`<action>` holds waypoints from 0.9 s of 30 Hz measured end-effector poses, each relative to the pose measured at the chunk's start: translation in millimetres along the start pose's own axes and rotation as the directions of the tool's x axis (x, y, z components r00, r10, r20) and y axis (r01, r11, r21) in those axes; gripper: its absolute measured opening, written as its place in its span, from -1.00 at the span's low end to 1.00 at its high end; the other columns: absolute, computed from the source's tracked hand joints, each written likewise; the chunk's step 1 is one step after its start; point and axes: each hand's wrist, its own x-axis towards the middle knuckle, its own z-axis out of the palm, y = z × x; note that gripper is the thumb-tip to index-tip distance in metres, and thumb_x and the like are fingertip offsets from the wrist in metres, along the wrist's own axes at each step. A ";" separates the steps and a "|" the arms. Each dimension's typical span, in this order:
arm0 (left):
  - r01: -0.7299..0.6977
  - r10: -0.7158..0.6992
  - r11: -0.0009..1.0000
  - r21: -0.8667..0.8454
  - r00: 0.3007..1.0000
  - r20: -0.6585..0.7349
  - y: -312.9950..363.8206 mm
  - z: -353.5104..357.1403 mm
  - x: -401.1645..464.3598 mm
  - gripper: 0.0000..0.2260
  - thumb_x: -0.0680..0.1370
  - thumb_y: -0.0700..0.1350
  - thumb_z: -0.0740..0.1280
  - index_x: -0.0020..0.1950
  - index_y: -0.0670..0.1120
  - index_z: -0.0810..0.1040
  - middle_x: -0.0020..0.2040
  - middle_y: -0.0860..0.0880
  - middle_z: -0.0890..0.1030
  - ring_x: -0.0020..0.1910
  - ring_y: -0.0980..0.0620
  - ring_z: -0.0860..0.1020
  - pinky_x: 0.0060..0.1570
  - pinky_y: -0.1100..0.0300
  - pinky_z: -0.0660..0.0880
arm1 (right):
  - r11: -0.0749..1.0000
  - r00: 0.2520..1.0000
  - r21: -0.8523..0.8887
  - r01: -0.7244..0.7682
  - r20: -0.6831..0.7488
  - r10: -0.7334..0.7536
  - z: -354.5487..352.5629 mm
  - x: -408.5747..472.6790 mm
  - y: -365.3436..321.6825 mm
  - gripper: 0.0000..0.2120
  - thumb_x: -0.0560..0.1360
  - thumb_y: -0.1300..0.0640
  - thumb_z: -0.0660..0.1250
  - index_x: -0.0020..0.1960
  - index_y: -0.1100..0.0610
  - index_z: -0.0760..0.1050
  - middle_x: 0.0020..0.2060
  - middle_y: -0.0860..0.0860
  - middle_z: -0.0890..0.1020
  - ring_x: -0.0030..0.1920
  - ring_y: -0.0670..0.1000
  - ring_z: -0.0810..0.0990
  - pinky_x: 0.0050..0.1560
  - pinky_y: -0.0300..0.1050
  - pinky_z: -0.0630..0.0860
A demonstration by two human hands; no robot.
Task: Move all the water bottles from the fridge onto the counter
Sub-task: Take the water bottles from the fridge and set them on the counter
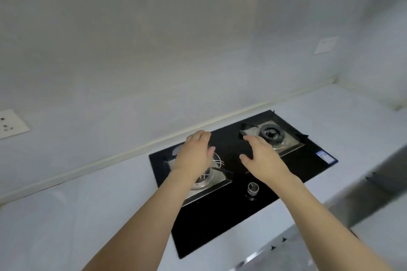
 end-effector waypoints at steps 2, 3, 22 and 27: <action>-0.042 0.042 0.999 0.007 0.999 0.019 39.5 17.7 13.0 -0.55 0.64 0.02 0.19 0.50 -0.07 0.27 0.49 -0.03 0.31 0.45 -0.02 0.28 0.42 0.09 0.26 | 0.999 0.998 0.006 -0.050 -0.032 0.051 -18.6 -9.9 36.2 -0.44 0.56 0.06 0.31 0.51 0.11 0.23 0.45 0.03 0.33 0.42 0.05 0.34 0.37 -0.06 0.34; -0.073 0.073 0.997 0.005 0.997 0.026 62.6 28.3 20.8 -0.55 0.64 0.02 0.19 0.51 -0.07 0.27 0.50 -0.03 0.31 0.45 -0.02 0.27 0.42 0.11 0.24 | 0.997 0.995 0.006 -0.083 -0.051 0.083 -30.2 -16.5 57.2 -0.44 0.56 0.06 0.31 0.51 0.12 0.23 0.44 0.04 0.34 0.41 0.06 0.34 0.37 -0.05 0.34; -0.515 0.520 0.854 -0.078 0.840 0.156 372.6 162.1 111.8 -0.58 0.65 -0.02 0.17 0.49 -0.11 0.28 0.50 -0.05 0.29 0.46 -0.05 0.24 0.38 0.12 0.23 | 0.881 0.834 0.079 -0.467 -0.290 0.469 -176.3 -112.3 319.0 -0.46 0.54 0.09 0.28 0.49 0.13 0.25 0.44 0.05 0.35 0.42 0.06 0.32 0.41 -0.10 0.26; -0.589 0.599 0.800 -0.113 0.776 0.196 426.0 196.3 142.5 -0.58 0.66 -0.01 0.14 0.49 -0.10 0.28 0.50 -0.05 0.29 0.45 -0.04 0.25 0.38 0.10 0.27 | 0.825 0.770 0.095 -0.557 -0.314 0.556 -195.5 -117.8 366.1 -0.46 0.55 0.10 0.27 0.49 0.14 0.24 0.42 0.07 0.36 0.40 0.06 0.34 0.36 -0.15 0.26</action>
